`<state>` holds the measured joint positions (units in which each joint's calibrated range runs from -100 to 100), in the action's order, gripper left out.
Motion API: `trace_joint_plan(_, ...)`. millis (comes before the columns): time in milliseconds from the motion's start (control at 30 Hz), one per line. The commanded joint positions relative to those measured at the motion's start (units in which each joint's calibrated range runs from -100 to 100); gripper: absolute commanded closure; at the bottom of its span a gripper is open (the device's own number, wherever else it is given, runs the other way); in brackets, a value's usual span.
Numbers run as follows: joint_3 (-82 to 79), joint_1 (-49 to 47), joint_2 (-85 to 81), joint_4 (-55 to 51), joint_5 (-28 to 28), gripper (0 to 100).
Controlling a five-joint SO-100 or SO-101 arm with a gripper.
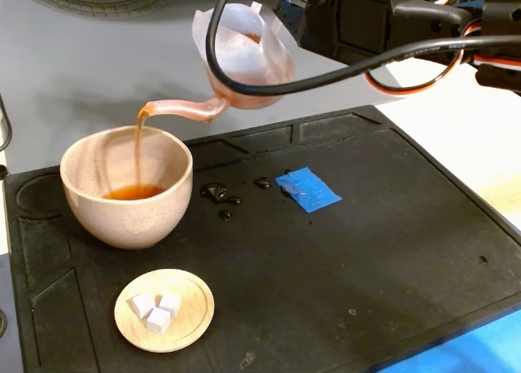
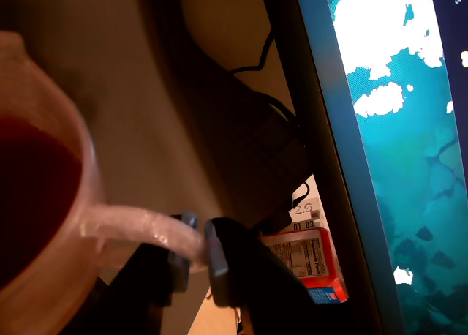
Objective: Pick up a kettle and pour liquid into a cup.
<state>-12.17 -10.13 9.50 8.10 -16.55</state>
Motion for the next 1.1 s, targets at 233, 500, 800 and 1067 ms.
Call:
trace_joint_plan(233, 4.2, -0.1, -1.1, 0.3, 0.2, 99)
trace_joint_plan(500, 3.8, -0.1, -1.1, 0.3, 0.2, 99)
trace_joint_plan(800, 3.7, -0.1, -1.1, 0.2, -0.2, 99)
trace_joint_plan(1067, 3.7, 0.0, -1.1, -5.1, -6.6, 99)
